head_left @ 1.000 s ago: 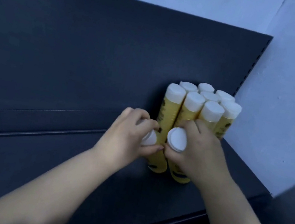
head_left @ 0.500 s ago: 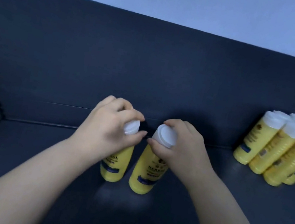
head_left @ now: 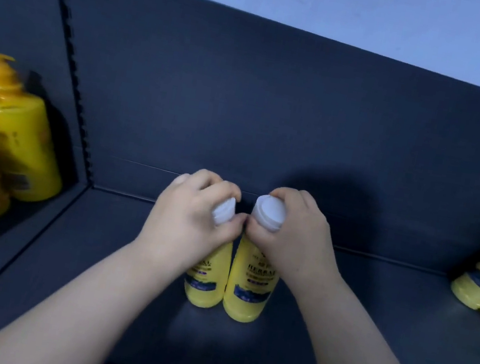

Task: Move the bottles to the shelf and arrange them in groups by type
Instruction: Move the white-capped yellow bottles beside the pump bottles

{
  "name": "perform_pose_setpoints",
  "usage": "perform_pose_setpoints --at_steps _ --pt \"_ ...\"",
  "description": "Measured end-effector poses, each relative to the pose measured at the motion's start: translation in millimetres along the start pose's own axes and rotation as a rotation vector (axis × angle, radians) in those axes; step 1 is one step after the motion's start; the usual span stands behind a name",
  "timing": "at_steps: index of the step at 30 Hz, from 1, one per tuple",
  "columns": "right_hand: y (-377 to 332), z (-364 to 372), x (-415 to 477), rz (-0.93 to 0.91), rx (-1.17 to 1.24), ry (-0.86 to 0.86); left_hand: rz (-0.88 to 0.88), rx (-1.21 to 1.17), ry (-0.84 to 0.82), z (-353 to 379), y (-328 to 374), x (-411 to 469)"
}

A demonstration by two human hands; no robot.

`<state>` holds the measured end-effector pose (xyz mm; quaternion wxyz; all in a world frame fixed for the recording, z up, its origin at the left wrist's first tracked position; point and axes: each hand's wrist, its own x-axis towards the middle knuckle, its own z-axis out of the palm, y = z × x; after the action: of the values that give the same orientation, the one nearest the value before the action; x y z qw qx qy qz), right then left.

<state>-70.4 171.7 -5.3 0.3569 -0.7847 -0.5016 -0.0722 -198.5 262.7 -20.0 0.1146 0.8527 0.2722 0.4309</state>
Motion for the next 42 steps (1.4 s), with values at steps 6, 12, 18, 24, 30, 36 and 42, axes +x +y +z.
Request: perform_pose_setpoints --at_steps 6,12,18,24,30,36,42 --pt "20 -5 4 0.049 0.100 0.017 0.011 0.068 0.054 22 14 4" --pt "28 -3 -15 -0.077 0.196 0.108 -0.023 0.175 0.033 23 18 6" --pt "32 -1 -24 -0.130 0.198 0.196 -0.069 0.212 0.056 22 23 5" --pt "16 14 -22 -0.023 0.318 0.152 -0.099 0.238 0.069 -1 -5 1" --pt "-22 55 5 0.083 0.401 0.183 -0.120 0.244 0.040 -42 -75 7" --pt "-85 123 46 0.073 0.413 0.169 -0.071 0.202 0.037 -65 -143 29" --pt "-122 175 91 0.082 0.367 0.195 0.013 0.083 0.090 -60 -184 54"
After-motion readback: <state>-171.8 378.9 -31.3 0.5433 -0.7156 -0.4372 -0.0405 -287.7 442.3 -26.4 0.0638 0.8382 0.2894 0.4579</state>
